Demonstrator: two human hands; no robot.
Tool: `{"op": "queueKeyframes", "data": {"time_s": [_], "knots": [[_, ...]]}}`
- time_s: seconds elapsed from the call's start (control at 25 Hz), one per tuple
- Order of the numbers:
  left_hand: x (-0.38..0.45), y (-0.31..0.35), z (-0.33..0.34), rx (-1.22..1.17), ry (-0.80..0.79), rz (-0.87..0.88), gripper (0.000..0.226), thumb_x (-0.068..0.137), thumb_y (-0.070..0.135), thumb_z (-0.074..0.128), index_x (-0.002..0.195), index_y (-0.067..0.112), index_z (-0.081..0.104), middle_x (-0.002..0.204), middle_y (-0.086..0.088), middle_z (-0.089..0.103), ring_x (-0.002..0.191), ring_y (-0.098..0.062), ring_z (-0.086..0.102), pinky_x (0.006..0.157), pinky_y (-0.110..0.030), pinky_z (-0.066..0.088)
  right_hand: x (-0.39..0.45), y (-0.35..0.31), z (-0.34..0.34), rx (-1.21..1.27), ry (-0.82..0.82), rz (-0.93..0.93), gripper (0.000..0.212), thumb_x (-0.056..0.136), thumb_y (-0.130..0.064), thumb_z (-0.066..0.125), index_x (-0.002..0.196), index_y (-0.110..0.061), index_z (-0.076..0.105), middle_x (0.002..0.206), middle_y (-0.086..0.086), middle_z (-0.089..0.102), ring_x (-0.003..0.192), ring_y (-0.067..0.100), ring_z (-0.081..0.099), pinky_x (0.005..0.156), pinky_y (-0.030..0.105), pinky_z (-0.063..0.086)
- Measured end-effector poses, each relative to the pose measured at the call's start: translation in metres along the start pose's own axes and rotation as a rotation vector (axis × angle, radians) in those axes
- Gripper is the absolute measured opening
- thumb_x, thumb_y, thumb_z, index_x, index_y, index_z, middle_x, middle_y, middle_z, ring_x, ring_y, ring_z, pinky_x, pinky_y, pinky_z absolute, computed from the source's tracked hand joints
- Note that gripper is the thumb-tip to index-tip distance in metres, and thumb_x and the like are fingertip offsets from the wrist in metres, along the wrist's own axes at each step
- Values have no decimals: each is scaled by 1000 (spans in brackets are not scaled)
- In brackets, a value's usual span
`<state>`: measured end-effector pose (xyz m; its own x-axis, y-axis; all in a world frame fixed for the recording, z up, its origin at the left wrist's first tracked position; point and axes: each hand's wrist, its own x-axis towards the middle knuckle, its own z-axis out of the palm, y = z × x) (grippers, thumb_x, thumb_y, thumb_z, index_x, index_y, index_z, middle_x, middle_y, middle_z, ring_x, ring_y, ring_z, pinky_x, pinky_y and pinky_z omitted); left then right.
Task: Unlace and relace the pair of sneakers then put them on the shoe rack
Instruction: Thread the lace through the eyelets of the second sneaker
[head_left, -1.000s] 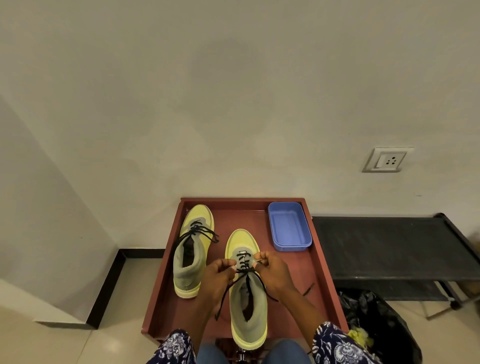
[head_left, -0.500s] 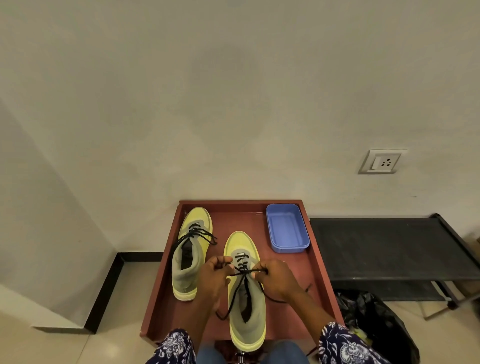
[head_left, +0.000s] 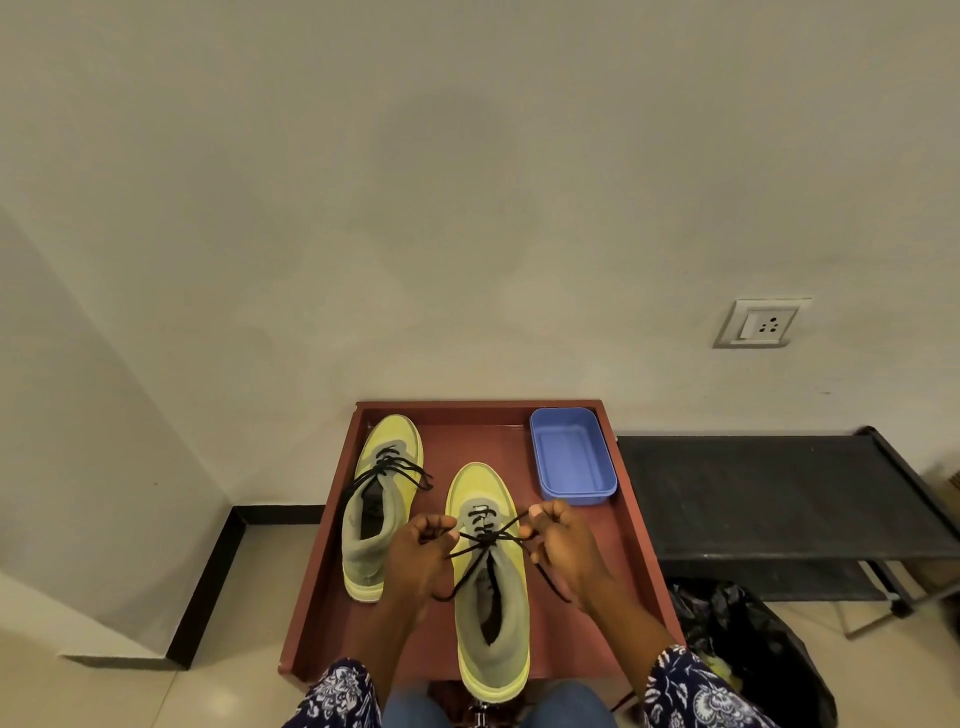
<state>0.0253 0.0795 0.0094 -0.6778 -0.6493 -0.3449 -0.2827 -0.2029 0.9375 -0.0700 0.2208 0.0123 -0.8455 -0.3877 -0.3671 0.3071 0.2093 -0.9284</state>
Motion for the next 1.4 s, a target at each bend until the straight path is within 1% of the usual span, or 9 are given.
{"op": "queueKeyframes", "data": {"time_s": [0.12, 0.36, 0.64, 0.76, 0.88, 1.08, 1.2, 1.28, 1.4], "knots": [[-2, 1, 0, 3, 6, 6, 11, 83, -7, 59, 94, -4, 62, 85, -12, 63, 82, -22, 58, 74, -26, 48, -2, -5, -1, 87, 10, 41, 17, 96, -14, 42, 83, -9, 52, 70, 5, 59, 50, 12, 41, 50, 23, 38], [-3, 3, -3, 55, -53, 5, 12, 83, -5, 60, 89, 5, 64, 83, -7, 65, 79, -17, 59, 70, -21, 49, -2, -1, 0, -267, 4, -68, 28, 84, -31, 66, 67, -11, 55, 64, 0, 52, 63, 11, 44, 61, 25, 39], [-3, 6, -7, 250, -57, 66, 9, 83, 3, 62, 80, 11, 64, 79, -6, 66, 77, -17, 60, 75, -29, 50, -8, -7, 0, -318, -5, -40, 28, 88, -30, 60, 65, -15, 54, 61, -2, 55, 60, 10, 47, 63, 25, 40], [-4, 5, -9, 263, -57, 60, 4, 85, 3, 60, 84, 5, 63, 78, -8, 64, 72, -16, 58, 57, -18, 50, -13, -13, -3, -191, 4, -9, 24, 93, -26, 53, 74, -12, 56, 60, 0, 55, 61, 12, 49, 65, 26, 42], [-7, 4, -8, 247, -58, 56, 3, 87, 0, 57, 86, 0, 60, 75, -7, 61, 67, -13, 57, 45, -8, 44, -17, -21, -7, -55, 20, 16, 20, 96, -22, 48, 80, -11, 55, 60, 1, 53, 52, 9, 41, 50, 19, 37], [-5, 4, -9, 364, -22, 133, 8, 85, 5, 60, 79, 10, 62, 73, -3, 63, 73, -15, 59, 56, -13, 47, -14, -22, -13, 93, 90, 77, 20, 95, -16, 45, 76, -12, 51, 61, 4, 50, 47, 10, 35, 42, 17, 31], [-5, 8, -8, 354, -25, 156, 8, 83, 7, 63, 77, 12, 64, 72, -3, 64, 68, -13, 60, 55, -14, 51, -12, -16, -13, -171, 73, 33, 31, 90, -28, 56, 64, -14, 49, 58, -2, 45, 54, 10, 39, 54, 23, 33], [-4, 12, -7, 322, -48, 164, 10, 82, 9, 66, 76, 17, 65, 71, -3, 65, 66, -15, 60, 63, -28, 56, -11, -14, -10, -322, 26, -8, 34, 86, -34, 61, 61, -15, 49, 60, -1, 50, 60, 10, 45, 60, 26, 36], [-5, 19, -7, 354, -76, 185, 12, 82, 9, 66, 76, 20, 66, 71, -2, 66, 66, -14, 61, 65, -31, 54, -11, -16, -8, -261, 18, -12, 30, 89, -34, 58, 74, -9, 59, 80, 7, 64, 73, 14, 55, 64, 23, 42]]}}
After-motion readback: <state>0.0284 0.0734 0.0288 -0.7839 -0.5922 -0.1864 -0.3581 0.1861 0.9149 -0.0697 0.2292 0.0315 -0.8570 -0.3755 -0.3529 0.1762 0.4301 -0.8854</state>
